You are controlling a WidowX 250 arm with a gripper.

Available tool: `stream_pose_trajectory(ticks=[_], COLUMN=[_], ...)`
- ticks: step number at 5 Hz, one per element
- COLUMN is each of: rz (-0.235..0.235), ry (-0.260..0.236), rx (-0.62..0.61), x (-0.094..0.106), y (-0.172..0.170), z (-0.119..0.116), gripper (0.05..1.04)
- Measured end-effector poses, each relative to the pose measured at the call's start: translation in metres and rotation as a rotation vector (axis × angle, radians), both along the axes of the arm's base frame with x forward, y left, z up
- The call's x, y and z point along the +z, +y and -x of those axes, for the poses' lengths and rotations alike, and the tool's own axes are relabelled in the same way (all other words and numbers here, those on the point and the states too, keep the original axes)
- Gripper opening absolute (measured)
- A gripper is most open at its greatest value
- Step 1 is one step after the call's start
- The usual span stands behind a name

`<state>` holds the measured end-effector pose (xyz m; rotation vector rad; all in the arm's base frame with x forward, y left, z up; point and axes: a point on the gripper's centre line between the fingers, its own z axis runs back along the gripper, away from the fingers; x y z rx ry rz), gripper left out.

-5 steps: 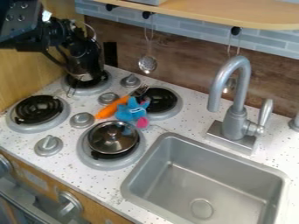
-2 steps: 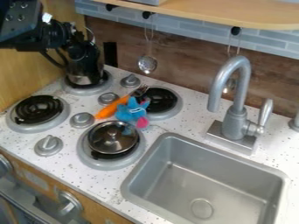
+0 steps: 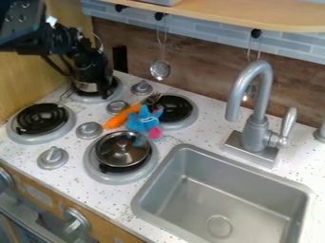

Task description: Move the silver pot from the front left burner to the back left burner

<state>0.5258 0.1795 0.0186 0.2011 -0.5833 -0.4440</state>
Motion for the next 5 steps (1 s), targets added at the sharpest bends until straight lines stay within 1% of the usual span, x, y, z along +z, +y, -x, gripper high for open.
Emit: stream_pose_trajectory(ticks=[1, 2, 3, 4, 5], rz=[-0.004, -0.006, -0.012, -0.035, -0.064], ry=[-0.026, -0.067, -0.105, -0.113, -0.111], rx=[0.007, 0.015, -0.004, -0.005, 0.039], x=[0.017, 0.046, 0.064, 0.067, 0.068], y=[-0.002, -0.005, -0.013, -0.018, -0.015], z=[0.004, 0.017, 0.032, 0.054, 0.072], gripper=[1.006, 1.005, 1.005, 1.005, 1.005])
